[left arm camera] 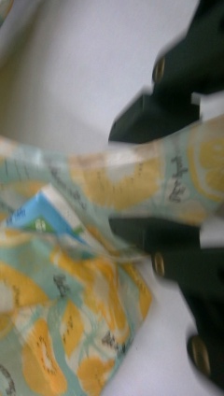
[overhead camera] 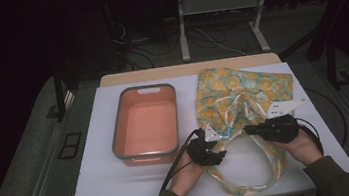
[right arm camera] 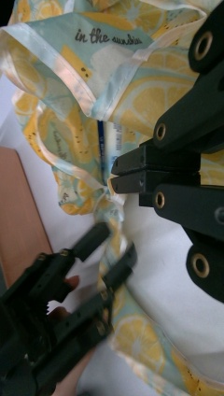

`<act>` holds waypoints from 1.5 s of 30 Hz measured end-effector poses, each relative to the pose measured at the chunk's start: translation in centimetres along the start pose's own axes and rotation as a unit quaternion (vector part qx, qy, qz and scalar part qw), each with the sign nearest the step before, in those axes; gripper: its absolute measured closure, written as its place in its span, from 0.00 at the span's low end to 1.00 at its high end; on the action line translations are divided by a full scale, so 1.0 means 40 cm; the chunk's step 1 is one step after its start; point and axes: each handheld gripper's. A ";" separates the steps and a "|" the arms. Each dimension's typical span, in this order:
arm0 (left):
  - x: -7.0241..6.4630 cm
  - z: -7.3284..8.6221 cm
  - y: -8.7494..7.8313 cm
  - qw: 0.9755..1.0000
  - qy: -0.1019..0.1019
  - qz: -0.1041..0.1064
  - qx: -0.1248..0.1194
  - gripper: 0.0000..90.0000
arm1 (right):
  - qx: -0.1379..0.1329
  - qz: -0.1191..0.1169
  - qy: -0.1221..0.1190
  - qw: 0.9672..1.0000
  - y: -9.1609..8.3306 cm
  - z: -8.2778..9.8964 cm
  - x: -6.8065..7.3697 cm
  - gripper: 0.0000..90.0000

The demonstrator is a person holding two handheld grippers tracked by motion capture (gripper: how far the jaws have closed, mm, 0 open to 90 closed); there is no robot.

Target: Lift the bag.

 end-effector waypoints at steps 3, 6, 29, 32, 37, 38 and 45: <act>0.011 -0.010 -0.016 1.000 -0.014 0.015 -0.019 0.93 | -0.008 -0.001 -0.005 1.000 -0.004 -0.006 0.000 1.00; 0.016 -0.032 -0.046 0.999 -0.019 0.017 -0.047 0.98 | -0.025 0.001 -0.009 1.000 -0.015 -0.022 -0.002 1.00; 0.135 -0.195 -0.258 0.976 -0.064 -0.023 -0.206 0.99 | -0.157 0.027 -0.028 0.987 -0.110 -0.169 -0.025 1.00; 0.141 -0.195 -0.259 0.976 -0.063 -0.030 -0.204 0.99 | -0.151 0.037 -0.045 0.987 -0.111 -0.189 -0.011 1.00; 0.156 -0.184 -0.248 0.977 -0.072 -0.032 -0.198 0.99 | -0.143 0.038 -0.033 0.988 -0.085 -0.182 -0.032 1.00; 0.158 -0.182 -0.244 0.978 -0.071 -0.033 -0.192 0.99 | -0.136 0.040 -0.032 0.989 -0.078 -0.179 -0.038 1.00; 0.168 -0.155 -0.203 0.986 -0.074 -0.027 -0.146 0.98 | -0.098 0.031 -0.008 0.995 -0.036 -0.146 -0.062 1.00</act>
Point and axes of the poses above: each handheld gripper's, and its own axes: y roughly forward along the jaws, z roughly out of its underside, x roughly to its left, and after that the axes turned 9 degrees about -z, right-handed
